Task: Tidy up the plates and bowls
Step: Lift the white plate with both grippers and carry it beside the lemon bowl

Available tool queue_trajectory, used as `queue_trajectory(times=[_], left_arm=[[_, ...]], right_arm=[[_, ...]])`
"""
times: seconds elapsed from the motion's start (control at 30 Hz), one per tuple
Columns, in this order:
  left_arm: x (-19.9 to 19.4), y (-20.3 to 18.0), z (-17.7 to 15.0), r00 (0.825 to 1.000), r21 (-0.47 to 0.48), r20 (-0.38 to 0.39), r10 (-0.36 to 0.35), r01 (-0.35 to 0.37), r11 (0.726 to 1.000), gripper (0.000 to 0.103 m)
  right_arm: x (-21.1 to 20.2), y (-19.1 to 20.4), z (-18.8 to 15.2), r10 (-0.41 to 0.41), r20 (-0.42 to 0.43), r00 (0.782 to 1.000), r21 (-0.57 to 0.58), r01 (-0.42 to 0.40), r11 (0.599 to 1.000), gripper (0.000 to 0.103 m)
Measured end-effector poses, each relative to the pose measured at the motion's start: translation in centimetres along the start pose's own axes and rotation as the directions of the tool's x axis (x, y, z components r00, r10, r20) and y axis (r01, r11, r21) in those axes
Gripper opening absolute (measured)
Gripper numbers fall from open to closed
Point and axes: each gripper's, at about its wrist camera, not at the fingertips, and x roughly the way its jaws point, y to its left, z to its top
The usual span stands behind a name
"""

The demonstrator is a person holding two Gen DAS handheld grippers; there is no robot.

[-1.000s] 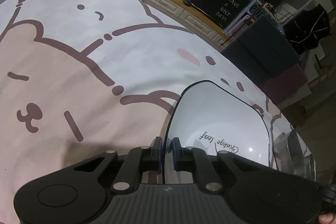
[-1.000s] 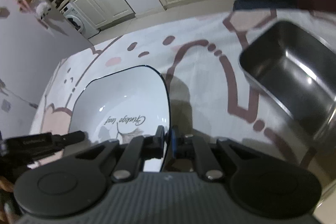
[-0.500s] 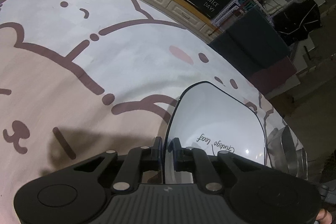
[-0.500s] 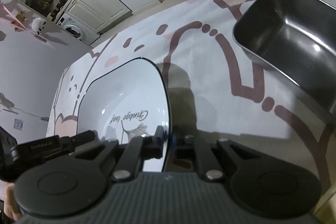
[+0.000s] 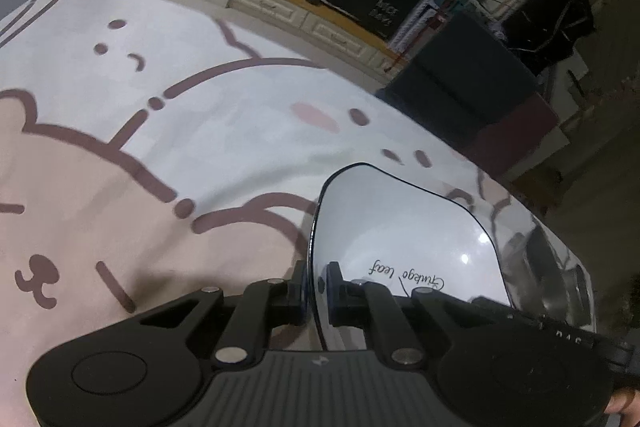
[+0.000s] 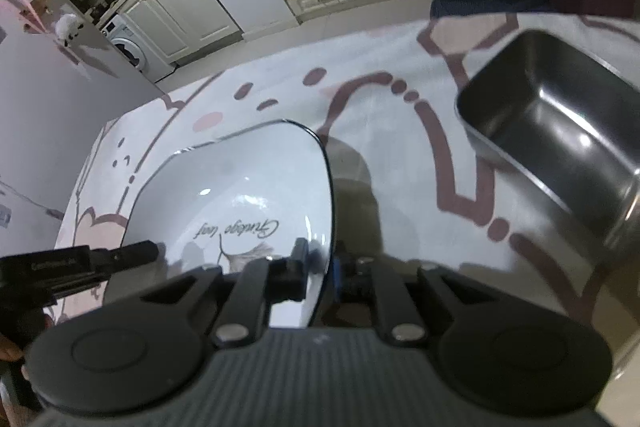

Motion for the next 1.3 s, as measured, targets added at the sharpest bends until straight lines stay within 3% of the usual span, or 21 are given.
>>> queue_trajectory(times=[0.4,0.67,1.07,1.3], left_arm=[[-3.0,-3.2,-1.0,0.999,0.045,0.030,-0.043,0.042,0.998,0.009],[-8.3,-6.6,-3.3,0.991,0.092,0.082,-0.105,0.098,0.991,0.009],[-16.7,-10.7,-10.3,0.964,0.198,0.140,-0.224,0.195,0.961,0.009],[-16.1,-9.5,-14.8,0.978,0.197,0.063,-0.201,0.185,0.963,0.009]], right_arm=[[-5.7,0.5,-0.1,-0.036,0.074,0.997,-0.068,0.041,0.997,0.013],[-11.6,0.9,-1.7,-0.029,0.140,0.990,-0.109,0.045,0.993,0.013],[-23.9,1.2,-8.4,-0.026,0.285,0.958,-0.140,0.068,0.988,0.013],[-25.0,-0.2,-13.6,-0.040,0.261,0.965,-0.108,0.070,0.992,0.013]])
